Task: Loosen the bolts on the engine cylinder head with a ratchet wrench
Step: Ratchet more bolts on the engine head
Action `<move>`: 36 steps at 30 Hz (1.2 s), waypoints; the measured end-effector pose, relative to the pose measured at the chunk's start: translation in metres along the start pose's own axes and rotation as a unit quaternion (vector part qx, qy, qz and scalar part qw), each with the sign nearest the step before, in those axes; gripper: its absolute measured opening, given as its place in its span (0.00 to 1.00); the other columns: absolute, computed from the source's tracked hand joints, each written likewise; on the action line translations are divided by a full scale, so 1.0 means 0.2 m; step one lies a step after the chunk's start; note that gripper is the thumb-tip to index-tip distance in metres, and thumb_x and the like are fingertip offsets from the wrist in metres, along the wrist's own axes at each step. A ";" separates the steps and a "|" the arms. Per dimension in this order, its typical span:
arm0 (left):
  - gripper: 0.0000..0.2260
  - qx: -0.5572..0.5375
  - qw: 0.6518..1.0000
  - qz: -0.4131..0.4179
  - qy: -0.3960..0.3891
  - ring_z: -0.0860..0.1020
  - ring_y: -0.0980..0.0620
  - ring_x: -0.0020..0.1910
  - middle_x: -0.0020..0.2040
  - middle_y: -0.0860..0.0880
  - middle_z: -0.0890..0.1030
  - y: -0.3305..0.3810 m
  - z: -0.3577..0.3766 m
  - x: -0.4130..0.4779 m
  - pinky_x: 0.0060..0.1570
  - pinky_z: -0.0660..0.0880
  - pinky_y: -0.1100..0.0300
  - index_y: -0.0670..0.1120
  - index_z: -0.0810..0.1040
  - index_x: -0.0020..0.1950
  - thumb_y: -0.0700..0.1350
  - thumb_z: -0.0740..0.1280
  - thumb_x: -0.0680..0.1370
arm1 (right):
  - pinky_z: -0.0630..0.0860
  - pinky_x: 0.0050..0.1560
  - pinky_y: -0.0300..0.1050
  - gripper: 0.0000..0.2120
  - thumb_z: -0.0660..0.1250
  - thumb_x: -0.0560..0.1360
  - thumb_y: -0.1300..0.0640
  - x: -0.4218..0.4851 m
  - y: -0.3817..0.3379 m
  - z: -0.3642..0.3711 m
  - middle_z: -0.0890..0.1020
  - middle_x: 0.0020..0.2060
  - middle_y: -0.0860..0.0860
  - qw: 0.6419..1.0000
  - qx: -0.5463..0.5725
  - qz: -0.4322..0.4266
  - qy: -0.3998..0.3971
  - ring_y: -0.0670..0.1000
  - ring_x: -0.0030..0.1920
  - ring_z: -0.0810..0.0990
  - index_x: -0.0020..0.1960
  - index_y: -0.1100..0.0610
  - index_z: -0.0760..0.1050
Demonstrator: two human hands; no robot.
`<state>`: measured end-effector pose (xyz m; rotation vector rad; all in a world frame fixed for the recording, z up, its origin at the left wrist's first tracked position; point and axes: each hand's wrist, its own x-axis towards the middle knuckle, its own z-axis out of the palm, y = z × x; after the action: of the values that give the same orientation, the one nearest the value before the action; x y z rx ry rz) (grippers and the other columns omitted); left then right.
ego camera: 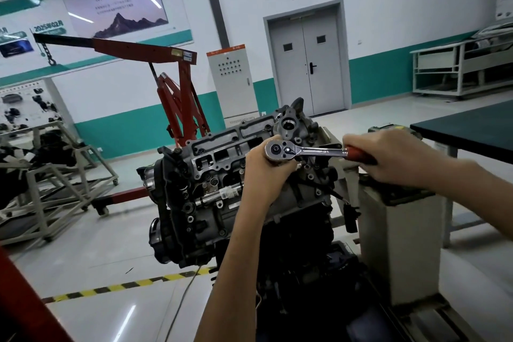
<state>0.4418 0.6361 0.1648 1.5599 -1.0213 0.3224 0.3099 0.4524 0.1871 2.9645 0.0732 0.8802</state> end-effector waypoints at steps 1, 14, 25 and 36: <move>0.15 0.005 1.000 -0.003 -0.014 0.71 0.62 0.28 0.28 0.60 0.76 0.00 -0.01 0.00 0.33 0.68 0.70 0.50 0.73 0.34 0.31 0.71 0.69 | 0.57 0.30 0.30 0.06 0.67 0.69 0.60 0.03 0.01 -0.01 0.69 0.28 0.41 1.000 -0.008 -0.004 0.006 0.35 0.29 0.66 0.45 0.54 0.72; 0.18 -0.023 0.997 0.026 0.073 0.62 0.61 0.28 0.29 0.55 0.64 0.03 0.07 -0.03 0.31 0.63 0.68 0.47 0.64 0.33 0.28 0.67 0.72 | 0.68 0.27 0.28 0.14 0.67 0.67 0.64 -0.21 -0.75 0.44 0.73 0.29 0.45 0.890 0.400 0.211 0.056 0.41 0.26 0.74 0.45 0.50 0.66; 0.18 0.029 0.999 0.005 -0.022 0.68 0.59 0.27 0.26 0.59 0.73 0.01 -0.03 0.03 0.31 0.67 0.67 0.54 0.71 0.31 0.31 0.70 0.69 | 0.58 0.29 0.31 0.05 0.64 0.70 0.57 0.05 0.03 -0.01 0.67 0.28 0.40 1.000 0.011 -0.012 0.007 0.36 0.29 0.66 0.45 0.52 0.68; 0.19 0.022 0.995 0.058 0.083 0.66 0.61 0.28 0.28 0.58 0.69 0.01 0.07 -0.03 0.32 0.65 0.69 0.51 0.67 0.34 0.29 0.69 0.69 | 0.63 0.27 0.23 0.17 0.69 0.65 0.66 -0.24 -0.62 0.41 0.72 0.27 0.44 0.906 0.367 0.197 0.075 0.37 0.27 0.74 0.43 0.49 0.67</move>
<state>0.4330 0.6265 0.1591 1.4896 -0.9824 0.5504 0.3098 0.5707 0.0854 3.6753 -0.2612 1.3908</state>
